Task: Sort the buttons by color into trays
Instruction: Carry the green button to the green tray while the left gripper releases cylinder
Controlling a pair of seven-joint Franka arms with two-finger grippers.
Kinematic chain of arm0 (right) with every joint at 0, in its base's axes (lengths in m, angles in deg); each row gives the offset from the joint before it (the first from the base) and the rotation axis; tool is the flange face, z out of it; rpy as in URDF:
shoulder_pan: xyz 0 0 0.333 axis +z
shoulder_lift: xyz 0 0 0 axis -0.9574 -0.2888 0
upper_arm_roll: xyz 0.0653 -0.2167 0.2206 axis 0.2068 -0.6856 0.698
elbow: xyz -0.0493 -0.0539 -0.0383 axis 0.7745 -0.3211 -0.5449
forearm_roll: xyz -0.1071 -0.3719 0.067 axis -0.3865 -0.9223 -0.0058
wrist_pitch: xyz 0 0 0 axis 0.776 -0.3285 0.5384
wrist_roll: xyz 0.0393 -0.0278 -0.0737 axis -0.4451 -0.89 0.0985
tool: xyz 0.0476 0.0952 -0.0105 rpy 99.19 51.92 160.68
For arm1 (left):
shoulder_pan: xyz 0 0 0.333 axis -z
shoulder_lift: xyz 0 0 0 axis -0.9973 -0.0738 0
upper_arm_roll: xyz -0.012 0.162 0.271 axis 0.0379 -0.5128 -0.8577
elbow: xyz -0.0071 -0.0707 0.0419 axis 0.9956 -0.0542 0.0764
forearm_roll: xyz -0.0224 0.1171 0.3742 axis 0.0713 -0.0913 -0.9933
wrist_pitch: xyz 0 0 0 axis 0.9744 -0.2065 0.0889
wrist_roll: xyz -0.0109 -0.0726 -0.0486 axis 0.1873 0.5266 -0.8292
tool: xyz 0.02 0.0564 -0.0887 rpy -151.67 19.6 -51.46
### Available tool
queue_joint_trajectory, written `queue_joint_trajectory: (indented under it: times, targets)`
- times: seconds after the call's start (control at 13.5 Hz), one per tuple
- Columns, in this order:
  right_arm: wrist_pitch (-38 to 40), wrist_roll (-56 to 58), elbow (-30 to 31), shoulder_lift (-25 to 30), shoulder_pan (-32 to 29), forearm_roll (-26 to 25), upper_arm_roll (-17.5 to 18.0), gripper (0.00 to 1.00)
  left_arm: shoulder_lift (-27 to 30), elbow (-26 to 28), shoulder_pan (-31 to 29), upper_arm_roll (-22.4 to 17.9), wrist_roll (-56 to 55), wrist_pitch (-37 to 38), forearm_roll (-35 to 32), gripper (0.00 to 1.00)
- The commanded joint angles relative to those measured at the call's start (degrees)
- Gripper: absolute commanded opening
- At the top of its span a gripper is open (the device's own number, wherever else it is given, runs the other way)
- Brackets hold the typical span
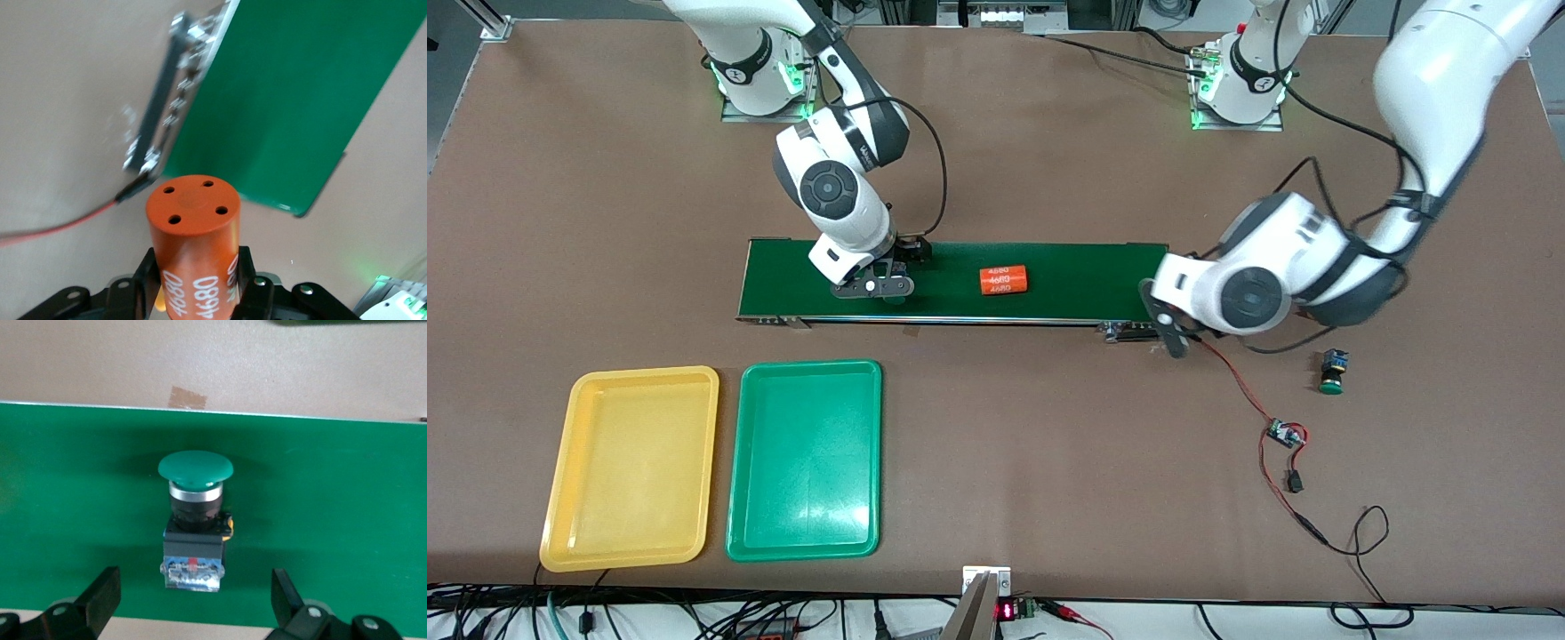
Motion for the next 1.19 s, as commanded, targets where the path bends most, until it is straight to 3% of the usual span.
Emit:
queue_joint_trajectory:
  times: [0.0, 0.07, 0.15, 0.22, 0.3, 0.45, 0.52, 0.59, 0.67, 0.82, 1.11]
  targets:
    - [-1.29, -0.40, 0.08, -0.71, 0.14, -0.15, -0.40, 1.00, 0.58, 0.48, 4.83, -0.26, 3.83, 0.50, -3.29, 0.14]
    - [-1.47, -0.49, 0.08, -1.15, -0.03, -0.15, -0.49, 1.00, 0.49, 0.48, 7.47, -0.35, 3.75, 0.41, -5.48, 0.13]
    - [-1.47, -0.49, 0.08, -1.41, 0.05, -0.15, -1.01, 0.91, 0.49, 0.57, 9.67, -0.61, 3.75, 0.58, -7.07, 0.13]
    - [-1.47, -0.49, 0.08, -1.33, 0.14, -0.15, -1.37, 0.79, 0.31, 1.01, 10.39, -0.79, 3.75, 0.33, -7.43, 0.13]
    - [-1.30, -0.58, 0.08, -1.33, -0.03, -0.15, -1.55, 0.48, -0.56, 1.45, 10.31, -0.97, 3.84, -0.98, -8.48, 0.13]
    - [-1.21, -0.67, 0.25, -1.33, -0.12, -0.06, -1.98, 0.37, -0.92, 3.03, 10.74, -1.06, 3.14, -3.10, -10.34, 0.15]
    - [-1.12, -0.67, 0.16, -1.33, -0.03, -0.06, -2.60, 0.28, -0.92, 3.55, 11.09, -1.23, 2.44, -3.28, -10.34, 0.31]
    - [-1.03, -0.49, -0.01, -1.16, -0.12, 0.03, -2.95, 0.20, -1.01, 3.56, 11.10, -1.23, 2.34, -3.28, -10.34, 0.87]
    - [-1.03, -0.23, -0.36, -0.98, -0.21, 0.12, -3.13, 0.14, -0.83, 3.56, 11.18, -1.23, 1.21, -3.02, -10.34, 1.00]
    - [-1.03, 0.12, -2.55, -0.71, -0.47, 0.21, -4.17, 0.09, -0.66, 3.47, 11.53, -1.14, -1.25, -2.84, -10.34, 1.00]
    - [0.28, 4.23, -11.41, -2.64, -3.10, -1.37, -7.35, 0.10, 1.27, 2.42, 10.22, -0.71, -8.43, 0.91, -9.38, 1.00]
